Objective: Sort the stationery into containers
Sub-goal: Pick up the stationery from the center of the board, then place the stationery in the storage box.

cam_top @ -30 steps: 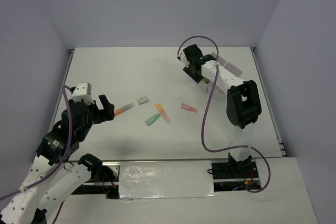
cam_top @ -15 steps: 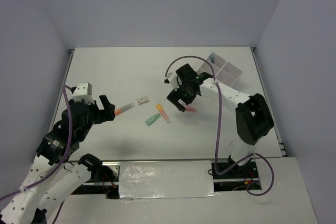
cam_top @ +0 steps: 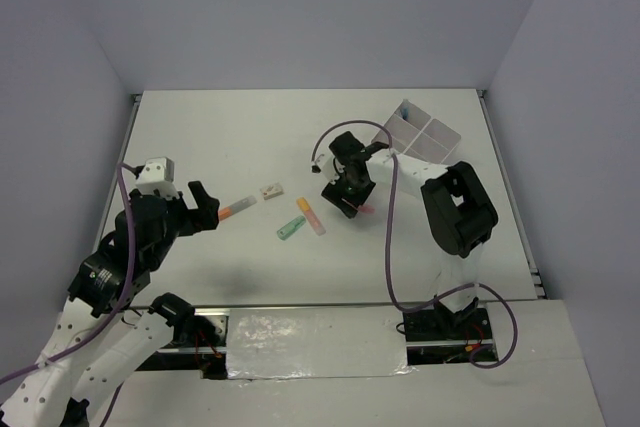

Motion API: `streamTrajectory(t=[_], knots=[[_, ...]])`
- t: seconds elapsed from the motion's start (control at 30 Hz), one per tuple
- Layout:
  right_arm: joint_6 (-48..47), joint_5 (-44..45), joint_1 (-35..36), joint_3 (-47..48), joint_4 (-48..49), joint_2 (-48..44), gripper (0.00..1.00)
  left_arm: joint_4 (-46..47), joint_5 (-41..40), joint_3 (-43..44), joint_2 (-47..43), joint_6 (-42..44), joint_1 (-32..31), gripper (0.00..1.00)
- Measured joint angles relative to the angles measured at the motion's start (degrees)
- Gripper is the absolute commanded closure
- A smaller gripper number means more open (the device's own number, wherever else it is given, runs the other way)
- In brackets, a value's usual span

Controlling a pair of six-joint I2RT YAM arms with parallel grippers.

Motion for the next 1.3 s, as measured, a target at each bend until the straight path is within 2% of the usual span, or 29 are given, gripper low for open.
streamTrajectory(t=[0.03,0.17,0.3,0.4,0.43,0.73,1.0,1.17,1.3], knots=[[-0.04,-0.07,-0.11,0.13,0.02,0.26,0.41,0.02,0.02,0.00,-0.11,0.00,0.00,0.01],[-0.17,-0.46,-0.26,0.79,0.20,2.23,0.50,0.04,0.09,0.00,-0.83,0.00,0.00,0.01],[-0.35,-0.90,-0.39,1.75,-0.20,3.10,0.50,0.04,0.20,0.00,-1.05,0.04,0.00,0.01],[-0.39,-1.31,-0.42,2.08,-0.50,3.34,0.70,0.04,0.24,0.00,-1.07,0.04,0.00,0.01],[-0.48,-1.60,-0.44,2.25,-0.70,3.45,1.00,0.04,0.22,0.00,-1.09,0.04,0.00,0.01],[1.86,-1.53,-0.92,0.66,2.75,1.49,1.00,0.04,0.24,-0.02,-1.79,0.07,-0.07,0.01],[8.94,-3.78,-8.61,-1.22,10.51,-10.80,1.00,0.04,0.24,-0.02,-1.79,0.07,-0.13,0.01],[15.28,5.01,-12.55,-1.60,15.65,-15.41,1.00,0.04,0.24,-0.02,-1.79,0.07,-0.20,0.01],[18.38,16.83,-16.61,-3.78,22.84,-19.54,1.00,0.07,0.44,-0.02,-1.77,0.09,-0.28,0.01]])
